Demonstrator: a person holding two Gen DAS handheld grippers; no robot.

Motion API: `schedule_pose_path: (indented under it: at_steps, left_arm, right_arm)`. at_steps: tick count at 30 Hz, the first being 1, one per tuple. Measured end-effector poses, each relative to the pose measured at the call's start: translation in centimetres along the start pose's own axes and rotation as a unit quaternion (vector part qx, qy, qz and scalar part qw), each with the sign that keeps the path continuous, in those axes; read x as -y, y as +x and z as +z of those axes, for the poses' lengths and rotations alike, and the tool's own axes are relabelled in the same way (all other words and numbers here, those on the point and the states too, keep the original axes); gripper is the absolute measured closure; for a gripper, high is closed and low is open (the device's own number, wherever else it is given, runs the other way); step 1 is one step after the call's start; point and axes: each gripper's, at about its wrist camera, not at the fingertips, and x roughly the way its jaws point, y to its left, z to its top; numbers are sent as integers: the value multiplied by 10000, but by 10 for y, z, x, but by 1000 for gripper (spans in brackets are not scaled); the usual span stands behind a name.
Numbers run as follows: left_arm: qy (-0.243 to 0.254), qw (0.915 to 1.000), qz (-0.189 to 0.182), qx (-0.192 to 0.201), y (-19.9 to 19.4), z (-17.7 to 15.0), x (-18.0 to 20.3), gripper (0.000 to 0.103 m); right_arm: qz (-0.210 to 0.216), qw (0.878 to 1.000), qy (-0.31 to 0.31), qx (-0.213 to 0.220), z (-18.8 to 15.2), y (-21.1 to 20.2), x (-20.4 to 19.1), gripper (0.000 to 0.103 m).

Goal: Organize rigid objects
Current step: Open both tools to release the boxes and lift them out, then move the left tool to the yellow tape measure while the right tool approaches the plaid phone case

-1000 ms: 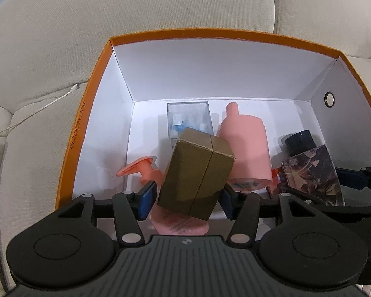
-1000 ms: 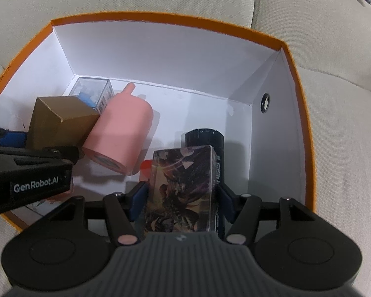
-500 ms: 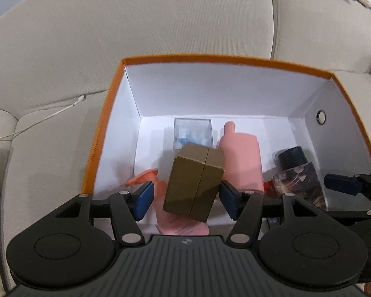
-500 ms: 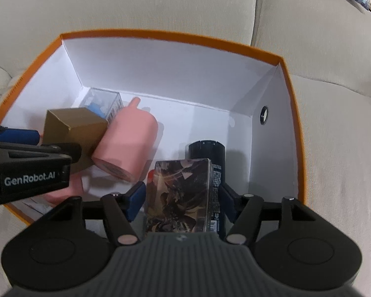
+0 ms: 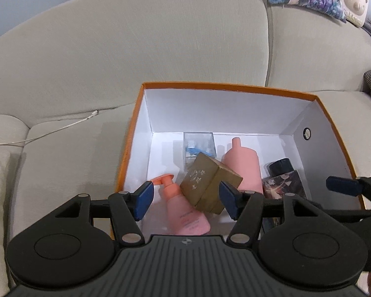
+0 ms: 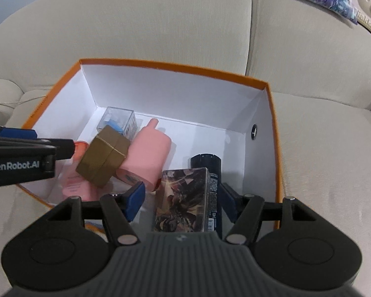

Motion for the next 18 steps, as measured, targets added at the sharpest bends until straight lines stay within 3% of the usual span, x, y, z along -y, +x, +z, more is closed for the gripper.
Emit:
schedule_pose_path:
  at_steps: [11, 18]
  left_arm:
    - [-103, 9995, -77, 275, -59, -40, 0, 28]
    - [-124, 9995, -242, -170, -70, -108, 0, 27]
  right_arm:
    - [206, 9988, 157, 405, -26, -51, 2, 32]
    - [216, 9989, 216, 343, -66, -72, 7, 31]
